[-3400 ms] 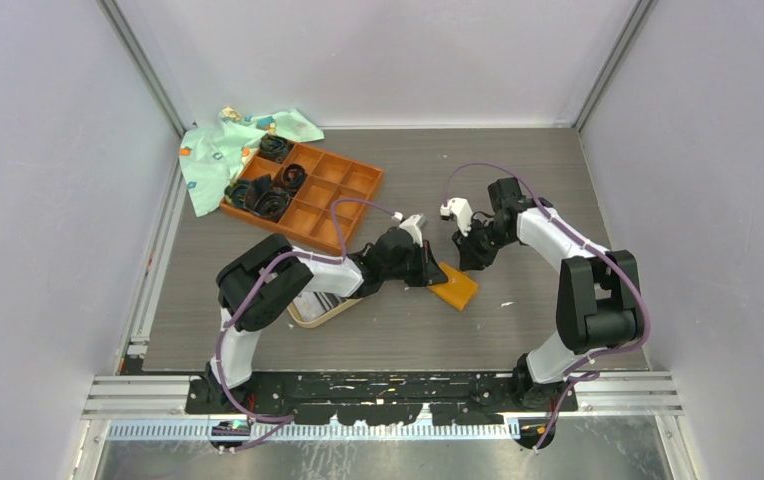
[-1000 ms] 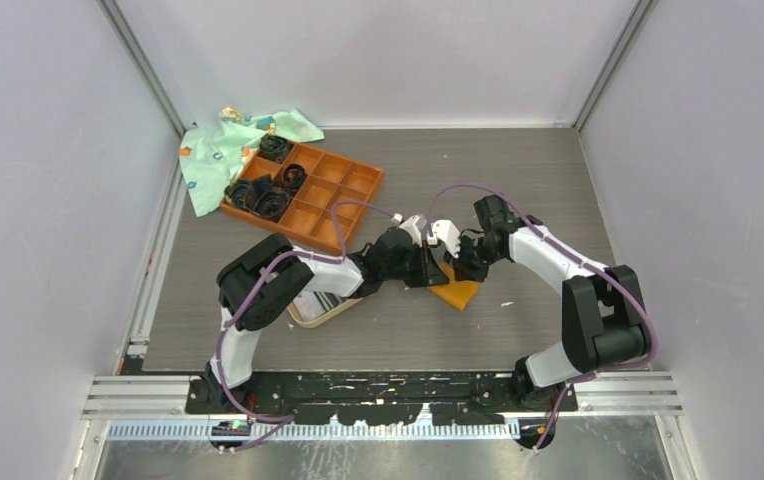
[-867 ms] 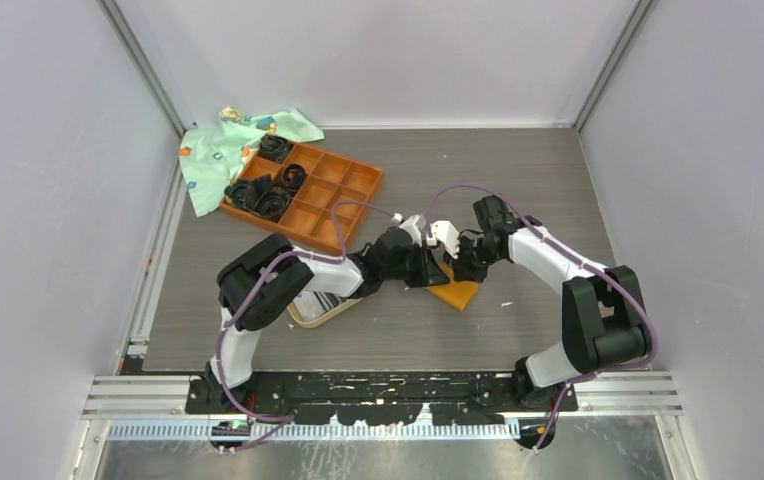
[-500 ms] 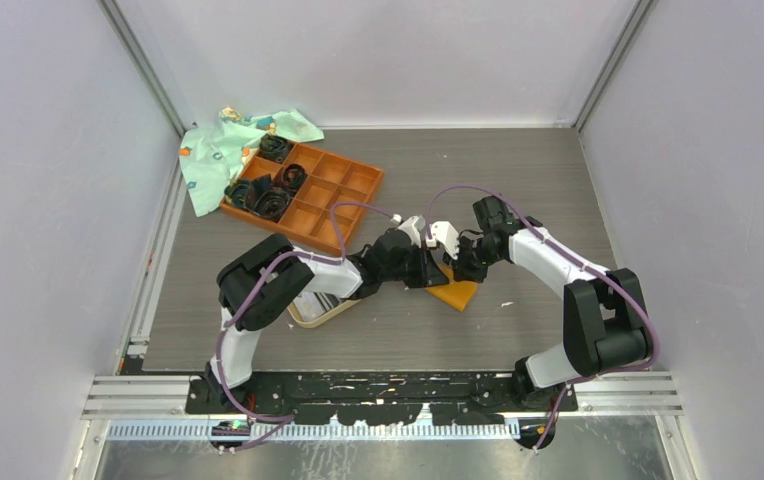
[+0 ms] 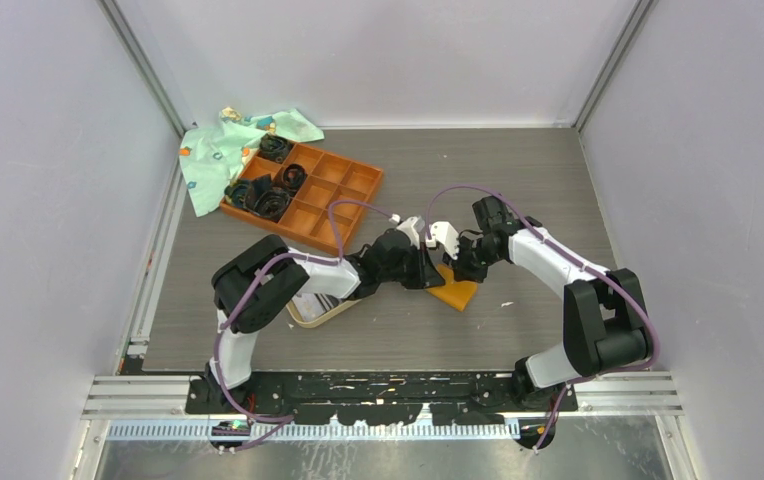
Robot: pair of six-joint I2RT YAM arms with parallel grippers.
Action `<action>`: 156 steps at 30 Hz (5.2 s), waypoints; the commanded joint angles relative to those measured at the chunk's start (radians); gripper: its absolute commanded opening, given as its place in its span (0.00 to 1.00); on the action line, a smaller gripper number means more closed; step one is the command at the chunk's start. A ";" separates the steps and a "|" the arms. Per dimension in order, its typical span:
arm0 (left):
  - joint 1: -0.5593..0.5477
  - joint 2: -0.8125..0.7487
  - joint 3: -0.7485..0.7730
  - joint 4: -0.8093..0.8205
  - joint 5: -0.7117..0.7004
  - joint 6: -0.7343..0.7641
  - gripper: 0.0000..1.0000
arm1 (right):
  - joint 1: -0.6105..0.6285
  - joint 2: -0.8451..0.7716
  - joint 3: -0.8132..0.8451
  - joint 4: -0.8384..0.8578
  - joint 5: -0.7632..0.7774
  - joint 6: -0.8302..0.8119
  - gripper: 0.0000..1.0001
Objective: Put the credit cards into the card holder
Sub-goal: Close the card holder at the center of the board, then reset both arms
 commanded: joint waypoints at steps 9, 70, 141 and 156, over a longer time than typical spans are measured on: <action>0.004 0.022 0.057 -0.102 -0.025 0.050 0.00 | 0.027 -0.058 0.002 0.014 -0.011 0.005 0.01; 0.003 0.026 0.023 -0.019 0.000 0.030 0.00 | 0.175 0.064 -0.095 -0.070 0.240 -0.181 0.01; 0.017 -0.343 -0.257 0.043 0.011 0.030 0.00 | 0.269 0.047 0.013 -0.130 0.357 -0.034 0.36; 0.021 -0.753 -0.320 -0.323 -0.095 0.266 0.21 | -0.008 -0.313 0.155 -0.233 0.095 0.075 0.67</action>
